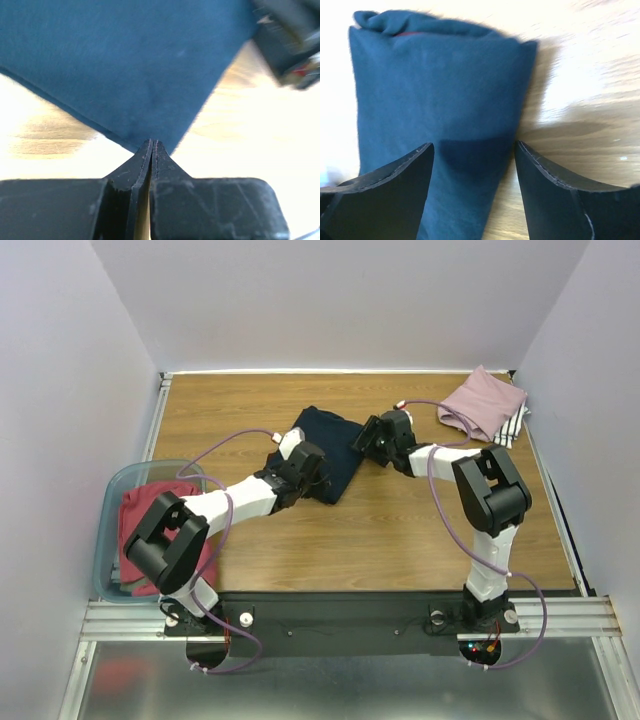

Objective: Fold and stack the tank tops
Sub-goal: Neatly place the folded tank top to the corner

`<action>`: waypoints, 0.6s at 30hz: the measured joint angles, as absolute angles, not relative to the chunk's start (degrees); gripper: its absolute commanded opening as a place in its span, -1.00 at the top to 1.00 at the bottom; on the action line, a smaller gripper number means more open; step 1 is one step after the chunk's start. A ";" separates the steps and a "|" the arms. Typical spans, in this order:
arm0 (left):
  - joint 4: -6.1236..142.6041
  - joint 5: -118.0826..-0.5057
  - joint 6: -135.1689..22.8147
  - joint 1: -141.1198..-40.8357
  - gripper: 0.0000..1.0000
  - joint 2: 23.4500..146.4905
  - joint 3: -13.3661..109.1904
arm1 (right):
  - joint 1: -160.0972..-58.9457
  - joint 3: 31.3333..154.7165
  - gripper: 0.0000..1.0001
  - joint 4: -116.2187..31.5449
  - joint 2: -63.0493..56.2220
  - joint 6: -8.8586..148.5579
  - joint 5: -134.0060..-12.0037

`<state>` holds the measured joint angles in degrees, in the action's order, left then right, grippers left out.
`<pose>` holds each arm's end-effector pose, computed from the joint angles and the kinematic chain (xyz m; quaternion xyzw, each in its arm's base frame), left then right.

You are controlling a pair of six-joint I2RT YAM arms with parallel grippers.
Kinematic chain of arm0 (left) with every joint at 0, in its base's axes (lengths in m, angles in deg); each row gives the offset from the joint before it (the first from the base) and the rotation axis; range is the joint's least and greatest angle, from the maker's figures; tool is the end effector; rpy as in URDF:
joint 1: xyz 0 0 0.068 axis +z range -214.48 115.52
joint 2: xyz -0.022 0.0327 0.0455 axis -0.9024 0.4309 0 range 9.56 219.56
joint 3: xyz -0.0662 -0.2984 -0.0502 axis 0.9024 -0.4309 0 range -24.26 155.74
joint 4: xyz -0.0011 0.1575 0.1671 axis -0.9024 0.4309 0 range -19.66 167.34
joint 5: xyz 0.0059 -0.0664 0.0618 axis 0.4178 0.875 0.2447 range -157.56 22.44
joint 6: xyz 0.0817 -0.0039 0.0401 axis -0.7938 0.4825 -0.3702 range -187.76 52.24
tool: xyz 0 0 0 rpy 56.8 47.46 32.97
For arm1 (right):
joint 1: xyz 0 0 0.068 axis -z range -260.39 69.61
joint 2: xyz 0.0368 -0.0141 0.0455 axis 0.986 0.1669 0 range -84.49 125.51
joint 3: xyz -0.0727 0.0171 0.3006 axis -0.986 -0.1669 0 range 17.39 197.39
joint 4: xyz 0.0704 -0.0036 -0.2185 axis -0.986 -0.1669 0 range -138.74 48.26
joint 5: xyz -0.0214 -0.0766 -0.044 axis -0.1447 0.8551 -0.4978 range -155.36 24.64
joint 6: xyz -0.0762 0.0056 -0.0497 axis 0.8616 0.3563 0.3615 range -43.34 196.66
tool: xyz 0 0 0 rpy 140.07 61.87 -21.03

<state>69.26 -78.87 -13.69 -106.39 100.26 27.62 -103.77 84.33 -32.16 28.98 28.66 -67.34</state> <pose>0.2690 -0.2200 0.2359 -0.1377 0.8838 -0.2664 0.3591 0.4147 0.1824 0.1853 0.1833 0.8757 0.2731 0.3536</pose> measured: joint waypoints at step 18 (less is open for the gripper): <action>76.69 -77.05 -22.06 -104.36 0.76 88.43 34.68 | -106.02 83.32 0.98 -28.70 31.36 28.26 -65.75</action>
